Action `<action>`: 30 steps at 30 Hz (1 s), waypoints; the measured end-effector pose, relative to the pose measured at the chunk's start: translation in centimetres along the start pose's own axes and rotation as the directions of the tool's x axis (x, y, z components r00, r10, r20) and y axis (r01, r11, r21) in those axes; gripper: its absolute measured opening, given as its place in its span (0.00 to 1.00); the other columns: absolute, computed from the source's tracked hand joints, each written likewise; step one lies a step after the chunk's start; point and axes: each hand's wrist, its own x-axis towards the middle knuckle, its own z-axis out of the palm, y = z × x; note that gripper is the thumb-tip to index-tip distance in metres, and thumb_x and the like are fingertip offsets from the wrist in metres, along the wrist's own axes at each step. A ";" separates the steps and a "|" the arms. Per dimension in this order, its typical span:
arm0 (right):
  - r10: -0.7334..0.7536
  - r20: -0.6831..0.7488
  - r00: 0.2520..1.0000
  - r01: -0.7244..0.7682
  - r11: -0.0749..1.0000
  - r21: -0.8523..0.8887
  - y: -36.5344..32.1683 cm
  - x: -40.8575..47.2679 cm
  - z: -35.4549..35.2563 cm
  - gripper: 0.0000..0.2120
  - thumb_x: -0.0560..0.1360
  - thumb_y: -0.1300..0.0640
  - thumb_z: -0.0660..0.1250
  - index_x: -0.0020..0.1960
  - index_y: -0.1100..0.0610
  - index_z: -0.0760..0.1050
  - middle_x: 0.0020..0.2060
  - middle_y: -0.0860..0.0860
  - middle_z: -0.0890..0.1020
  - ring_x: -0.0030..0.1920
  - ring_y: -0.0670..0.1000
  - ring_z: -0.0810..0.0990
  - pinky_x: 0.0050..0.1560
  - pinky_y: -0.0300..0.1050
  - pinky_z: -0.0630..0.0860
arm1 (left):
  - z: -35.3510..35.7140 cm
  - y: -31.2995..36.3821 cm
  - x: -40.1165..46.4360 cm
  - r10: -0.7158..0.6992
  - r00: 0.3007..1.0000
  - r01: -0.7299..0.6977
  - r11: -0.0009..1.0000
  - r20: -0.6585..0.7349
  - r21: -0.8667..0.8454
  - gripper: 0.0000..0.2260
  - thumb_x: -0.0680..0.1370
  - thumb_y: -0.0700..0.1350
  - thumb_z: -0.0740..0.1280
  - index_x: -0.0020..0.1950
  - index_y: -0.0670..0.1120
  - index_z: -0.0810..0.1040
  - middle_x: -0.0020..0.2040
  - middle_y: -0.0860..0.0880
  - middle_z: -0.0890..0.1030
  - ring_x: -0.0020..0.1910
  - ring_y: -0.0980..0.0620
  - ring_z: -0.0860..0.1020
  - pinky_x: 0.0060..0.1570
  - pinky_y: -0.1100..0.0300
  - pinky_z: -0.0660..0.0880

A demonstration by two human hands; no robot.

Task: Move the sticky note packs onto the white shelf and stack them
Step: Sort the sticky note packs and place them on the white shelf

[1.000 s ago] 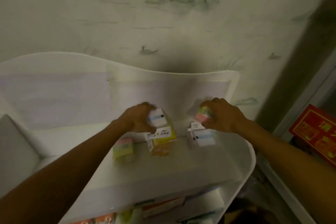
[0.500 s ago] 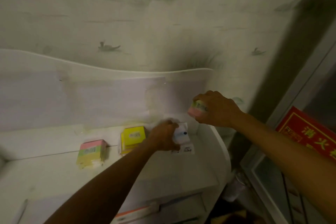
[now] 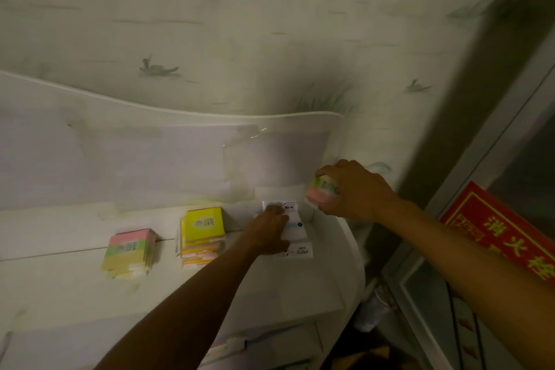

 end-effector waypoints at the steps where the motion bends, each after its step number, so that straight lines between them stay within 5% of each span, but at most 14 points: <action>1: -0.005 0.001 1.000 0.005 1.000 0.001 -0.3 0.0 0.0 0.33 0.70 0.36 0.68 0.70 0.44 0.64 0.64 0.50 0.71 0.62 0.52 0.70 0.57 0.48 0.71 | 0.1 0.0 -0.1 0.000 1.000 0.000 1.000 -0.005 0.013 0.30 0.75 0.54 0.68 0.72 0.42 0.65 0.76 0.42 0.57 0.75 0.45 0.56 0.72 0.50 0.59; 8: -0.041 -0.003 0.999 0.041 0.999 0.030 -4.0 1.4 0.4 0.34 0.69 0.31 0.65 0.69 0.45 0.65 0.62 0.50 0.73 0.62 0.53 0.72 0.60 0.54 0.75 | -2.4 -1.2 -1.9 0.011 0.999 -0.015 0.997 -0.052 -0.078 0.34 0.74 0.57 0.69 0.74 0.45 0.63 0.76 0.44 0.61 0.75 0.47 0.58 0.73 0.53 0.58; 13: -0.074 0.059 0.995 0.071 0.996 0.054 -9.3 3.6 0.5 0.34 0.69 0.38 0.69 0.70 0.43 0.62 0.64 0.51 0.70 0.64 0.55 0.70 0.61 0.54 0.72 | -6.8 -6.3 -5.8 0.031 0.989 -0.042 0.996 -0.146 -0.073 0.27 0.75 0.52 0.69 0.70 0.42 0.70 0.72 0.45 0.69 0.73 0.48 0.64 0.68 0.63 0.59; 19: -0.177 0.100 0.979 0.150 0.961 0.231 -18.5 5.5 1.5 0.31 0.68 0.42 0.71 0.68 0.43 0.66 0.65 0.51 0.70 0.66 0.55 0.68 0.64 0.51 0.70 | -9.4 -15.5 -13.2 -0.079 0.985 0.085 0.996 -0.153 0.035 0.25 0.75 0.54 0.68 0.70 0.48 0.71 0.72 0.51 0.69 0.72 0.53 0.66 0.64 0.62 0.66; 22: -0.213 0.127 0.969 0.177 0.953 0.246 -23.0 6.3 3.6 0.34 0.60 0.34 0.66 0.65 0.39 0.68 0.65 0.48 0.72 0.67 0.54 0.69 0.65 0.52 0.71 | -10.2 -19.9 -17.5 -0.164 0.976 0.169 0.985 -0.141 0.022 0.24 0.74 0.55 0.68 0.68 0.50 0.73 0.71 0.52 0.70 0.70 0.52 0.69 0.62 0.59 0.70; 30: -0.174 0.292 0.940 0.105 0.966 0.236 -31.7 7.5 10.1 0.35 0.55 0.36 0.62 0.61 0.45 0.74 0.61 0.49 0.78 0.59 0.54 0.78 0.57 0.47 0.77 | -11.0 -28.0 -26.3 -0.305 0.944 0.316 0.945 -0.122 0.083 0.24 0.77 0.57 0.64 0.71 0.51 0.69 0.74 0.53 0.66 0.73 0.55 0.63 0.66 0.59 0.65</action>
